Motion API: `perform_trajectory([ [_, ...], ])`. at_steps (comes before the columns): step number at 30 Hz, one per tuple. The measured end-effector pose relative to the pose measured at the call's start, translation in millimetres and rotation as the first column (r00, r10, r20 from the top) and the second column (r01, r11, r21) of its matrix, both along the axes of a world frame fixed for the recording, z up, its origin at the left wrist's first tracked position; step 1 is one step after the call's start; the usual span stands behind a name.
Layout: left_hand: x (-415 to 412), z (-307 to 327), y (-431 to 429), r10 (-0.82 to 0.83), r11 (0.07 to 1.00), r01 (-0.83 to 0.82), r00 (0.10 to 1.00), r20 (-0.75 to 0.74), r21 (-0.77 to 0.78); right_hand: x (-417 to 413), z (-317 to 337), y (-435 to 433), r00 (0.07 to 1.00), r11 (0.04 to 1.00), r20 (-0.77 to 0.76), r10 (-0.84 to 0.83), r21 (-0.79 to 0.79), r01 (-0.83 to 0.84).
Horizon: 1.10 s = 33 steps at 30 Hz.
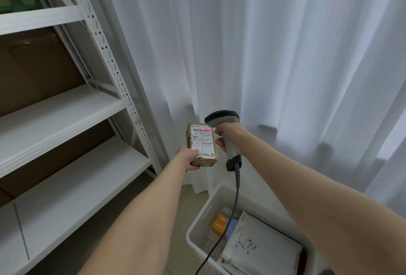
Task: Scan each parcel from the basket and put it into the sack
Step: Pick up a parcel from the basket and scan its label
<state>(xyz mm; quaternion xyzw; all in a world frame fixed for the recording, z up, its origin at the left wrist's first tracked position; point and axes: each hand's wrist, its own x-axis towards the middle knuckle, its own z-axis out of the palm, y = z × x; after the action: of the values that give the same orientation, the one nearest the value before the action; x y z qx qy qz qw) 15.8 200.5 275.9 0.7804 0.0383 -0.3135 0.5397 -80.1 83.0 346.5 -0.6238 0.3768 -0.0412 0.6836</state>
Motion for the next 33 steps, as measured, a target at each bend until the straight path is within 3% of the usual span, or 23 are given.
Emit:
perform_trajectory([
  [7,-3,2,11,0.029,1.0,-0.029,1.0,0.001,0.005,3,-5,7,0.998,0.998,0.006,0.066,0.012,-0.066],
  [17,-7,8,86,0.125,0.992,-0.125,0.992,-0.026,-0.012,20,-18,63,0.991,0.977,0.083,0.1,0.181,-0.114],
  [25,-8,19,229,0.303,0.951,-0.302,0.953,0.005,-0.064,46,-30,185,0.981,0.965,0.108,0.161,0.191,-0.18],
  [33,-34,6,451,0.486,0.869,-0.483,0.874,-0.001,-0.104,63,-50,400,0.932,0.908,0.054,0.357,0.215,-0.36],
])
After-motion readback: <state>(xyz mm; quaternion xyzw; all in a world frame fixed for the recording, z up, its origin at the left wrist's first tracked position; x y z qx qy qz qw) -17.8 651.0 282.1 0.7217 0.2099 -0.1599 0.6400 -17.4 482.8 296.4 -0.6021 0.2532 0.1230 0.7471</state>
